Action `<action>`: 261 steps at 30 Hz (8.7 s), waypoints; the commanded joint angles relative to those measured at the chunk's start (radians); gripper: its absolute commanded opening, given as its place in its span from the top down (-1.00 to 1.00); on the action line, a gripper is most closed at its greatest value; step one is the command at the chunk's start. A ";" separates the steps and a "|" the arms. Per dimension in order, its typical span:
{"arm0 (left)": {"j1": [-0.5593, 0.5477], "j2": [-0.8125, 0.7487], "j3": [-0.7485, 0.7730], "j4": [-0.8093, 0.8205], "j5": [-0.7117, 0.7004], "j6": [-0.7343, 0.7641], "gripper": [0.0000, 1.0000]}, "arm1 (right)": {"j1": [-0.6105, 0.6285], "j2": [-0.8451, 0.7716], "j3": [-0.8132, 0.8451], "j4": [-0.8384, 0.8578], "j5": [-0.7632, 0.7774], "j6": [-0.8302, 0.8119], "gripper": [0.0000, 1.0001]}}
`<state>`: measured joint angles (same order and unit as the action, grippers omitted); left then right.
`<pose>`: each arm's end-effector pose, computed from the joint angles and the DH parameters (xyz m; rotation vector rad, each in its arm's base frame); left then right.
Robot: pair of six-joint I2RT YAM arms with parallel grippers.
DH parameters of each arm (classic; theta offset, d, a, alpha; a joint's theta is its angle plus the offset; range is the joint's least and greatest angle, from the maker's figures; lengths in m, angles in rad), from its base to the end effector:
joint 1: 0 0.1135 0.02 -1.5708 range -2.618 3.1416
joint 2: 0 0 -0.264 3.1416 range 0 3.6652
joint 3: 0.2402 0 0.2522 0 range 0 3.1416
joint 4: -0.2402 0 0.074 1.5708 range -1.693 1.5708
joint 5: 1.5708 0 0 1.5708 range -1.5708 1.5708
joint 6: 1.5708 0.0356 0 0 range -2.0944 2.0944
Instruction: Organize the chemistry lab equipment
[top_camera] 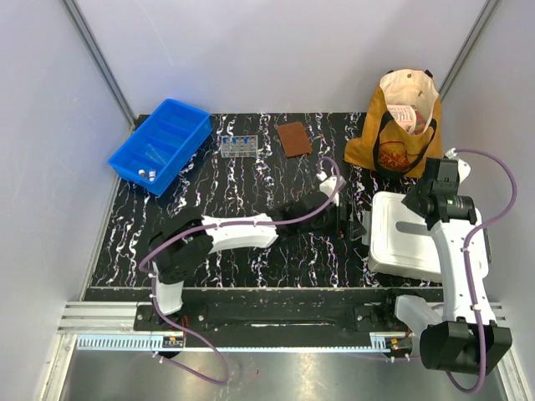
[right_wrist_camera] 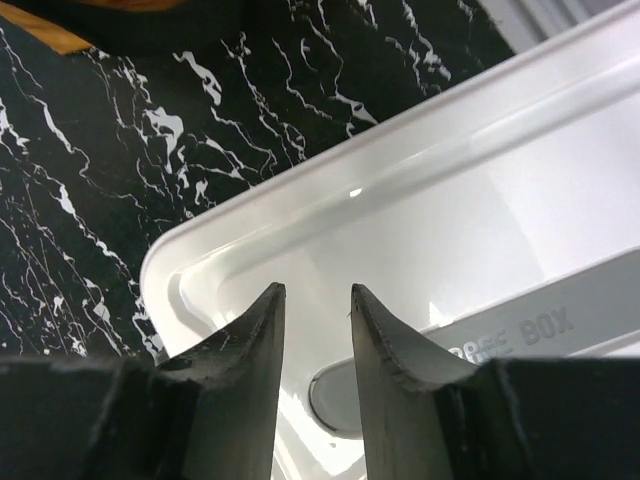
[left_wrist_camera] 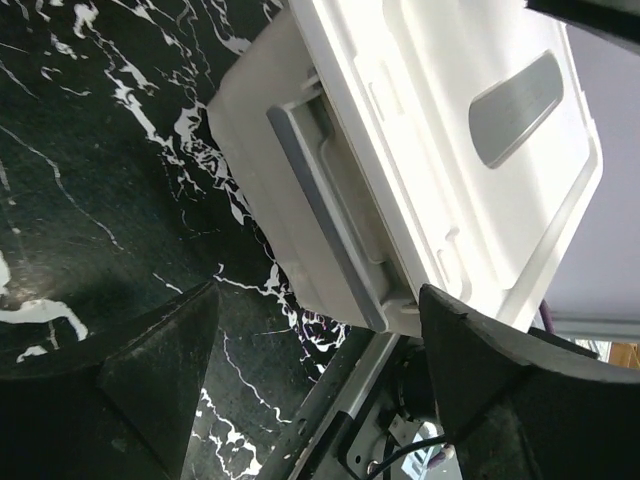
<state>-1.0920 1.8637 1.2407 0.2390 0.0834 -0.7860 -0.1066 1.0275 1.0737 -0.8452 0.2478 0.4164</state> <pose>0.1962 -0.3845 0.2310 0.3959 2.1614 -1.2497 0.1991 -0.0301 0.3330 0.7194 2.2301 -0.1413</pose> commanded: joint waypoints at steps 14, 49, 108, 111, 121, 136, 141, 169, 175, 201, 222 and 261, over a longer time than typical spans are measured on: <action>-0.080 0.163 0.253 0.013 -0.034 0.105 -0.71 | -0.081 -0.073 -0.219 0.129 -0.128 0.032 0.26; -0.203 0.342 0.614 -0.534 -0.540 0.240 0.28 | -0.084 -0.069 -0.245 0.150 -0.216 0.047 0.24; -0.167 0.135 0.442 -0.583 -0.652 0.166 -0.07 | -0.110 0.008 -0.146 0.123 -0.245 -0.068 -0.37; -0.158 0.134 0.441 -0.609 -0.668 0.159 -0.12 | -0.110 0.005 -0.161 0.155 -0.294 -0.083 -0.36; -0.118 0.057 0.309 -0.437 -0.526 0.244 -0.28 | -0.110 0.040 -0.222 0.276 -0.392 -0.108 -0.33; -0.088 -0.008 0.259 -0.549 -0.634 0.197 -0.21 | -0.110 0.054 -0.158 0.387 -0.559 -0.025 -0.51; -0.088 -0.014 0.258 -0.582 -0.654 0.188 -0.18 | -0.117 0.078 0.057 0.112 -0.219 -0.111 -0.88; -0.063 -0.047 0.220 -0.702 -0.669 0.108 -0.15 | -0.600 -0.054 -0.185 0.050 -0.490 0.024 -0.99; -0.060 -0.060 0.210 -0.692 -0.665 0.117 -0.14 | -0.647 -0.060 -0.201 0.063 -0.602 0.030 -0.99; -0.060 -0.038 0.167 -0.553 -0.550 0.149 -0.03 | -0.676 -0.129 -0.274 0.149 -0.978 0.087 -0.88; -0.066 -0.017 0.154 -0.463 -0.445 0.139 0.03 | -0.538 -0.026 -0.291 0.143 -0.872 0.056 -0.42; -0.109 0.017 0.184 -0.350 -0.277 0.099 -0.03 | -0.403 0.029 -0.052 0.083 -0.470 -0.076 -0.46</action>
<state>-1.1255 1.8320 1.4200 -0.2012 -0.4423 -0.6346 -0.5438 1.0168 0.9699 -0.7517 -0.1989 0.3573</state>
